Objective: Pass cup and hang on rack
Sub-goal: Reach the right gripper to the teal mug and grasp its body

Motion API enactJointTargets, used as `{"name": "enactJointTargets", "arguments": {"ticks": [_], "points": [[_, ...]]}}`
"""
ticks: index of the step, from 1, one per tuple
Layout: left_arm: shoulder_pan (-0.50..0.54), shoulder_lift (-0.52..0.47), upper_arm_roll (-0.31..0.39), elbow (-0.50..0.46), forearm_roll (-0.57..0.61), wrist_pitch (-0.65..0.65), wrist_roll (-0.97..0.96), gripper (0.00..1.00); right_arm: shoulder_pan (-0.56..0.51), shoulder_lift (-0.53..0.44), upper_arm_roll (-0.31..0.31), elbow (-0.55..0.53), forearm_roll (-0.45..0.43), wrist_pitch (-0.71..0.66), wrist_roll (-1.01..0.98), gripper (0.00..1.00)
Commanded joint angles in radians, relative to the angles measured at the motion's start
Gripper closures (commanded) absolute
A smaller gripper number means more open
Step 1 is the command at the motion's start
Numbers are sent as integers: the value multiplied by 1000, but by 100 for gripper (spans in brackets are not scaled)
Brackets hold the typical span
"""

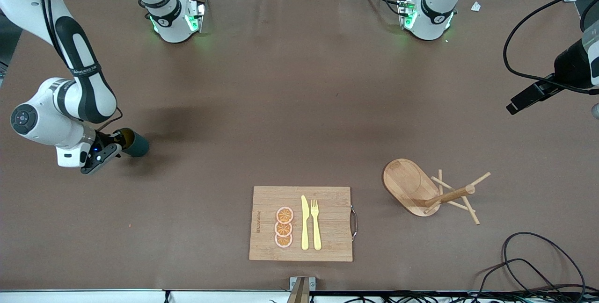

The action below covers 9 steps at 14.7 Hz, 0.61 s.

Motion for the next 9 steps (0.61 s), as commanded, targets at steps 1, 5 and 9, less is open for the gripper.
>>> {"name": "enactJointTargets", "arguments": {"ticks": [1, 5, 9], "points": [[0, 2, -4, 9, -14, -5, -62, 0, -3, -22, 2, 7, 21, -31, -27, 100], [-12, 2, -8, 13, -14, -1, -158, 0, 35, -40, 16, 42, 22, -152, 139, 100], [0, 2, -8, 13, -44, 5, -185, 0, 165, -72, 16, 36, 22, -190, 385, 100]]}}
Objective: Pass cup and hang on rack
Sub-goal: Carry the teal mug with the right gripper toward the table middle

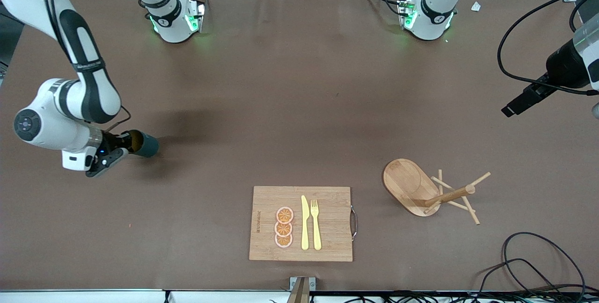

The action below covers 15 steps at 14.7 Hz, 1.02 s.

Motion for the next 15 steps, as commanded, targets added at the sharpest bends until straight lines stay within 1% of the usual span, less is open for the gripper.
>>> {"name": "enactJointTargets", "arguments": {"ticks": [1, 2, 5, 7, 8, 9, 11, 13, 15], "points": [[11, 2, -1, 12, -20, 5, -1, 0, 108, -48, -4, -25, 18, -26, 182, 100], [13, 2, -1, 12, -16, 5, 15, 0, 149, -49, -4, -27, 19, -28, 254, 100], [14, 6, 0, 12, -17, 21, 146, 0, 304, -48, -4, -22, 19, -19, 485, 100], [16, 8, 4, 12, -13, 47, 231, 0, 393, -45, -4, -12, 39, -5, 547, 100], [16, 9, 4, 12, -4, 55, 287, 0, 432, -43, -6, -10, 83, 15, 553, 100], [16, 9, 4, 12, 10, 70, 345, 0, 469, -43, -7, -10, 110, 33, 558, 100], [17, 9, 5, 12, 35, 84, 434, 0, 533, -42, -7, -8, 114, 76, 599, 100], [19, 11, 5, 12, 49, 84, 489, 0, 625, -34, -9, 1, 110, 121, 755, 100], [25, 11, 7, 12, 49, 92, 520, 0, 697, 15, -10, 62, 104, 121, 843, 100]]}}
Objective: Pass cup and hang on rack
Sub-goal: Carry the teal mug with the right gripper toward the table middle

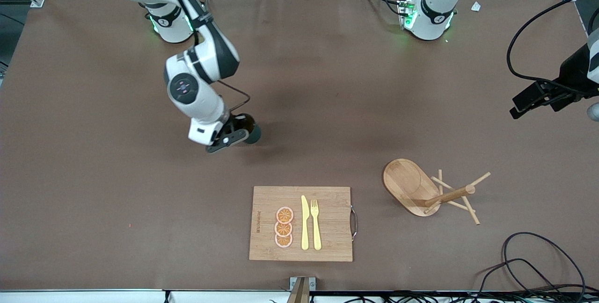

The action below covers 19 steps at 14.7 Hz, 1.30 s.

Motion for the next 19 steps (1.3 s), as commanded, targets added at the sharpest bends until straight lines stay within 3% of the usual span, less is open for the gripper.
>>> {"name": "enactJointTargets", "arguments": {"ticks": [1, 6, 10, 14, 19], "points": [[17, 5, -4, 12, 18, 22, 51, 0, 106, 60, -18, 86, 8, 3, 111, 100], [18, -1, -13, 6, -18, 24, 61, 0, 192, 198, -18, 248, -75, -5, 314, 100], [-8, 3, -32, -19, -11, -6, 45, 0, 240, 279, -21, 334, -81, -5, 403, 100], [-17, 5, -35, -39, -19, -33, 8, 0, 260, 298, -21, 362, -90, -5, 449, 99], [-90, 5, -41, -37, -7, -80, -177, 0, 266, 302, -23, 362, -109, -5, 452, 97]]}}
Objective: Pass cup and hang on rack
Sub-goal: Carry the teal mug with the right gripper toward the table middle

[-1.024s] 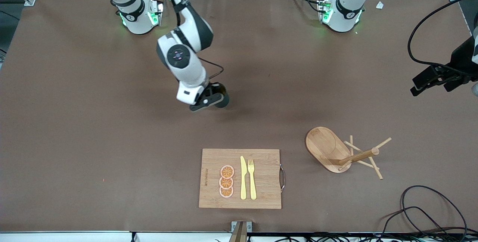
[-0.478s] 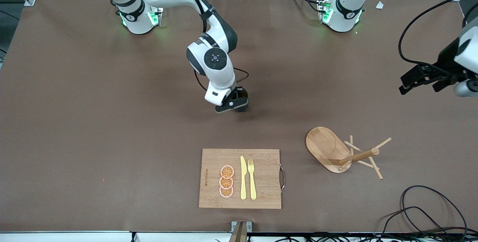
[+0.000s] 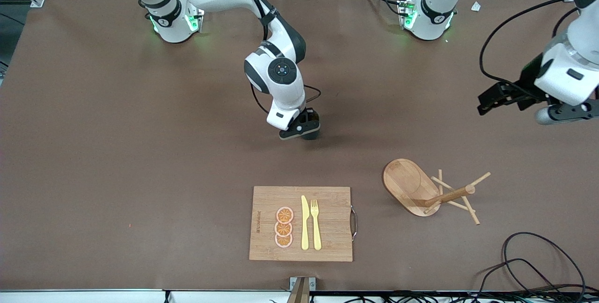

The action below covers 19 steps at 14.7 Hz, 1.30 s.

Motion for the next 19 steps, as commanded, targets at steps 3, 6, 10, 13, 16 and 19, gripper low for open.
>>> {"name": "enactJointTargets", "arguments": {"ticks": [3, 6, 10, 13, 16, 19], "points": [[-71, -6, -3, 10, 16, -49, -237, 0, 4, 11, -12, 17, -28, -10, 24, 38], [-111, -12, -18, 10, 29, -49, -293, 0, -2, 8, -12, 26, -29, -27, 19, 0], [-112, -12, -107, 9, 76, -55, -408, 0, -5, -6, -10, 95, -26, -160, 15, 0], [-125, -4, -158, 7, 90, -84, -461, 0, -22, -47, -10, 131, -20, -260, 12, 0], [-161, 14, -184, 12, 144, -86, -526, 0, -77, -95, -10, 129, -13, -338, -68, 0], [-186, 40, -184, 12, 165, -84, -546, 0, -172, -159, -10, 121, -14, -439, -158, 0]]}}
